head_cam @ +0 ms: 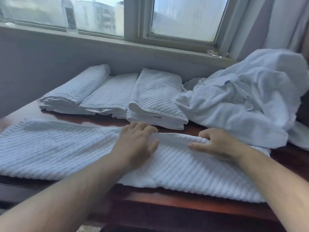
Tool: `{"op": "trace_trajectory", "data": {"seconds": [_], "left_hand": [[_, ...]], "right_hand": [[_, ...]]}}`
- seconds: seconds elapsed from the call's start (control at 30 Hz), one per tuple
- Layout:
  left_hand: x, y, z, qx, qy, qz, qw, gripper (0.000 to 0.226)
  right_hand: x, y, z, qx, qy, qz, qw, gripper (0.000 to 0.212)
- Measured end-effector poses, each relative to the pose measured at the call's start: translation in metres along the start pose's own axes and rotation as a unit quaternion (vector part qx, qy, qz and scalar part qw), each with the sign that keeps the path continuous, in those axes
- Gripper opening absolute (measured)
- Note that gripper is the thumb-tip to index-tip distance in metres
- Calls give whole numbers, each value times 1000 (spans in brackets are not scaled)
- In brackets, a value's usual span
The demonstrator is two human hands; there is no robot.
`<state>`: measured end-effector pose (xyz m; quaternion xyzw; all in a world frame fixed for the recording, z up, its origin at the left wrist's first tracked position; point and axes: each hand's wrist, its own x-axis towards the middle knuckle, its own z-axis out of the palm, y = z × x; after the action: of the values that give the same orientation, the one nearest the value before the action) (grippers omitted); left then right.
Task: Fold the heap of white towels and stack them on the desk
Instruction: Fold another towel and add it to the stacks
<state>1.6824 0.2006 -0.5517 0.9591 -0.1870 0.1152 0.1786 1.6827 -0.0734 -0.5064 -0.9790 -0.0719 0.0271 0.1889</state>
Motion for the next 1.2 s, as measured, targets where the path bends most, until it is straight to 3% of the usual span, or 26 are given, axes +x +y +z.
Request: {"op": "trace_trajectory", "data": {"seconds": [0.07, 0.17, 0.27, 0.33, 0.53, 0.63, 0.83, 0.9, 0.97, 1.07, 1.13, 1.2], "left_hand": [[8, 29, 9, -9, -14, 33, 999, 42], [22, 67, 23, -6, -10, 50, 999, 31], [37, 88, 30, 19, -14, 25, 999, 30], [45, 92, 34, 38, -21, 0, 999, 29], [51, 99, 47, 50, -17, -47, 998, 12], [50, 104, 51, 52, 8, -45, 998, 9], [44, 138, 60, 2, 30, 36, 999, 30], [43, 149, 63, -14, 42, 43, 998, 37], [41, 157, 65, -31, 61, 52, 996, 43], [38, 166, 66, -47, 82, 77, 992, 44], [37, 168, 67, -51, 75, 110, 990, 41], [37, 167, 68, -52, 35, 147, 987, 42]], "right_hand": [[-15, 14, -12, 57, -13, -32, 998, 51], [-35, 33, -29, 149, -7, -26, 988, 63], [-49, 54, -44, 179, -7, 3, 984, 68], [-57, 72, -51, 195, -10, 26, 980, 59], [-62, 113, -65, 66, -63, 73, 993, 49], [-63, 129, -71, 86, -44, 74, 993, 48], [-74, 156, -69, 103, -70, 99, 987, 79], [-84, 161, -66, 155, -69, 88, 982, 74], [-92, 161, -61, 253, -38, 75, 964, 55], [-92, 160, -53, 430, 44, 114, 894, 39], [-87, 155, -50, 434, 71, 149, 886, 36], [-82, 151, -47, 362, 109, 185, 907, 32]]}}
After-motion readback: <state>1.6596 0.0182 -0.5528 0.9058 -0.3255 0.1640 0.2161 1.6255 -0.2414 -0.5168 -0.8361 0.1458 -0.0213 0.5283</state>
